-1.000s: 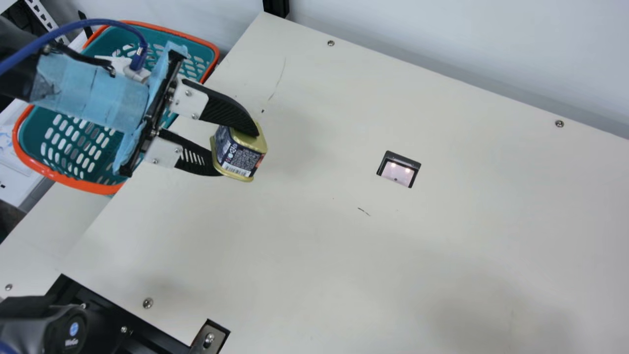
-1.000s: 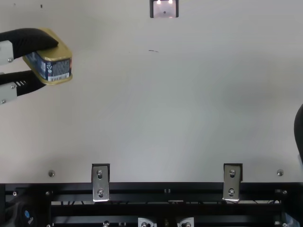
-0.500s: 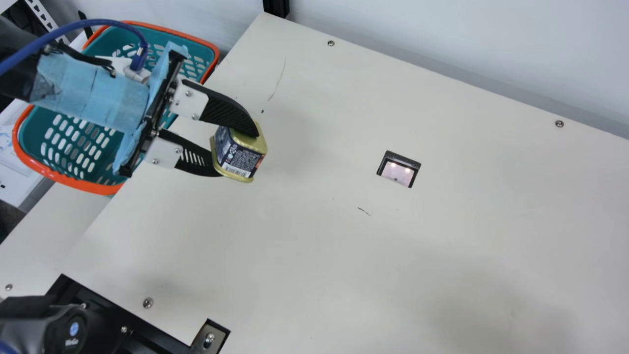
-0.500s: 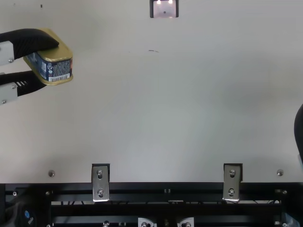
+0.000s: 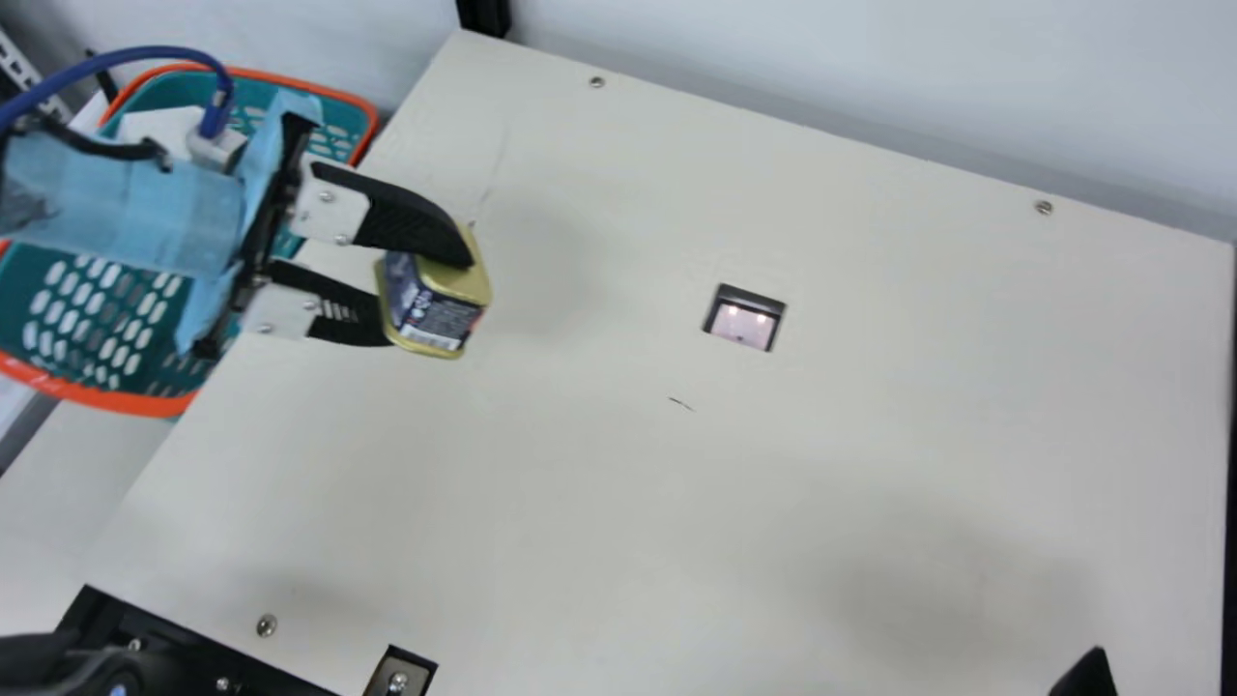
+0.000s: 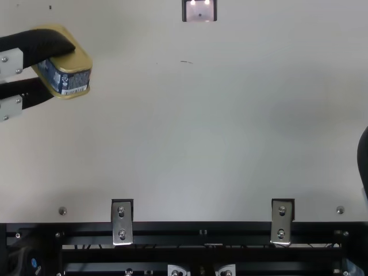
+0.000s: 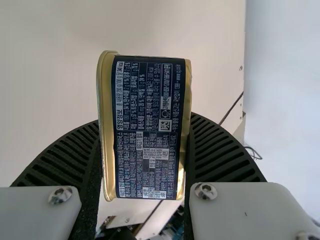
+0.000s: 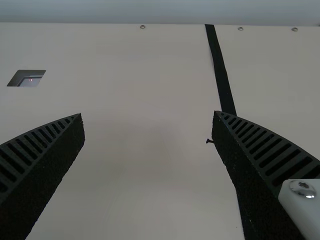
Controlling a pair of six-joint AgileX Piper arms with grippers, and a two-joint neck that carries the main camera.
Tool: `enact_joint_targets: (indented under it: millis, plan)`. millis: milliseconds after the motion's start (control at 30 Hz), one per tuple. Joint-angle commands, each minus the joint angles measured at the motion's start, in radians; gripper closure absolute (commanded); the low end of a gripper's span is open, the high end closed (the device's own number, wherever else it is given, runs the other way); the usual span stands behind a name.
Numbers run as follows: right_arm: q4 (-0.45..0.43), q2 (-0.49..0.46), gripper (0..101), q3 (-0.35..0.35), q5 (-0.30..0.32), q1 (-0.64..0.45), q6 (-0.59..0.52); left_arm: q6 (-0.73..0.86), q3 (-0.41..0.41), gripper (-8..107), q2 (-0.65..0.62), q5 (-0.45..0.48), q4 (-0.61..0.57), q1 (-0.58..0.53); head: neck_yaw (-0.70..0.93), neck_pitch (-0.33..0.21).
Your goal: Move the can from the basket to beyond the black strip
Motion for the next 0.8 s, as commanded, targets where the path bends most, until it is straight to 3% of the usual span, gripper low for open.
enact_joint_targets:
  millis: [0, 433, 467, 767]
  plan:
    - [0.000, 0.000, 0, 0.000, 0.000, 0.000, 0.000, 0.008, -0.006, 89, -0.027, -0.035, 0.014, -0.035, -0.041, -0.033]
    - [0.000, 0.000, 0, 0.000, 0.000, 0.000, 0.000, -0.039, -0.027, 89, -0.157, -0.306, 0.256, -0.311, -0.191, -0.021]
    - [0.000, 0.000, 0, 0.000, 0.000, 0.000, 0.000, -0.024, -0.026, 89, -0.154, -0.258, 0.203, -0.266, -0.191, -0.021]
    - [0.000, 0.000, 0, 0.000, 0.000, 0.000, 0.000, -0.037, -0.026, 89, -0.157, -0.301, 0.255, -0.310, -0.191, -0.021]
